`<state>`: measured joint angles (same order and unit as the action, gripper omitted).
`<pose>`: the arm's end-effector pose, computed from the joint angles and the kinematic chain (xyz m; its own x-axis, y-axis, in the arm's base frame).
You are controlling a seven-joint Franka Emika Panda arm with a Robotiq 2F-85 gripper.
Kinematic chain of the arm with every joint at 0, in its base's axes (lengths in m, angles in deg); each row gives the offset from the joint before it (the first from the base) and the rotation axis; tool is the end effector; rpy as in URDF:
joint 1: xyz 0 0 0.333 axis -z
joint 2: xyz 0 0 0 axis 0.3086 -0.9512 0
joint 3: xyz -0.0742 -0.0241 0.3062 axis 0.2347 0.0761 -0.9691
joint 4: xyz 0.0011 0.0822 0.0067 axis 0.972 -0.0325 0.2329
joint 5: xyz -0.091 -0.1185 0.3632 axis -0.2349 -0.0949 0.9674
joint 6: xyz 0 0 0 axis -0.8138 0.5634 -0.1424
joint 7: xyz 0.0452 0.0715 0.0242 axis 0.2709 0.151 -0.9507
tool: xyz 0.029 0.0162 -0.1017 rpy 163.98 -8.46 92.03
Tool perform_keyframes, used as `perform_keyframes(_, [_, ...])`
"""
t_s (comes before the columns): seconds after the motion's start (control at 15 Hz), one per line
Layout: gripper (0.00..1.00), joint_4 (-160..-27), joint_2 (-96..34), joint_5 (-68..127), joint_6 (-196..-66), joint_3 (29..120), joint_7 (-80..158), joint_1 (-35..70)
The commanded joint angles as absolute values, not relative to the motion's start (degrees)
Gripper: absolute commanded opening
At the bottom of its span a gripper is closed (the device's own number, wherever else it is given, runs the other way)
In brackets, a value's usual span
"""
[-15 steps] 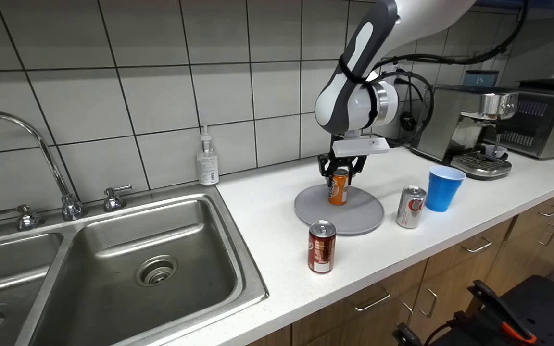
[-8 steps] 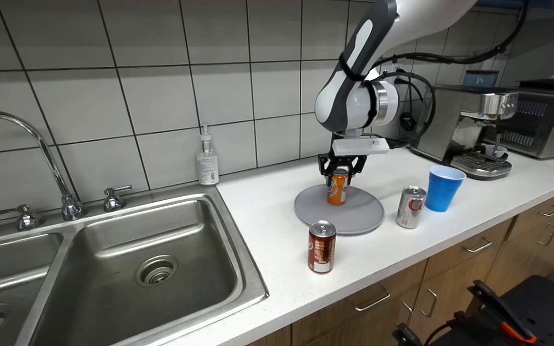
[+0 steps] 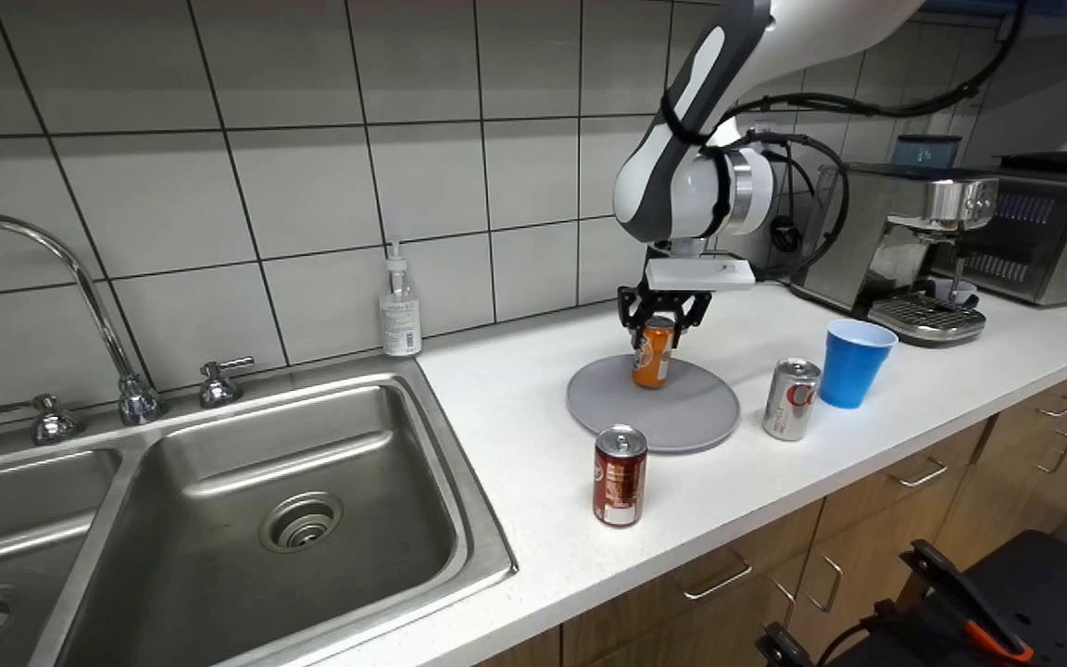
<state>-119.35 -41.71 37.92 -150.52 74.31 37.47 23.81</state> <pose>0.5979 -0.1020 0.2130 0.9462 -0.2856 0.1520 -0.2841 -0.9583 -0.0316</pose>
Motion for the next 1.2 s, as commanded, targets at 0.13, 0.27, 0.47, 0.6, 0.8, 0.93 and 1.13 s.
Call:
perform_keyframes(0.13, [0.38,-117.8,-40.1,37.9,-148.9,74.6,36.4,24.9])
perform_keyframes(0.27, [0.38,-116.9,-40.4,37.6,-148.7,75.2,36.7,24.9])
perform_keyframes(0.47, [0.38,-115.4,-40.9,37.4,-148.4,75.9,36.7,25.2])
perform_keyframes(0.6, [0.38,-114.3,-41.5,37.4,-148.4,76.4,36.6,25.5])
perform_keyframes(0.8, [0.38,-112.1,-42.8,37.4,-147.7,77.0,36.7,26.1])
perform_keyframes(0.93, [0.38,-110.5,-44.0,37.1,-147.4,77.6,36.9,26.2])
perform_keyframes(1.13, [0.38,-107.9,-45.9,37.0,-146.7,78.0,37.0,26.8])
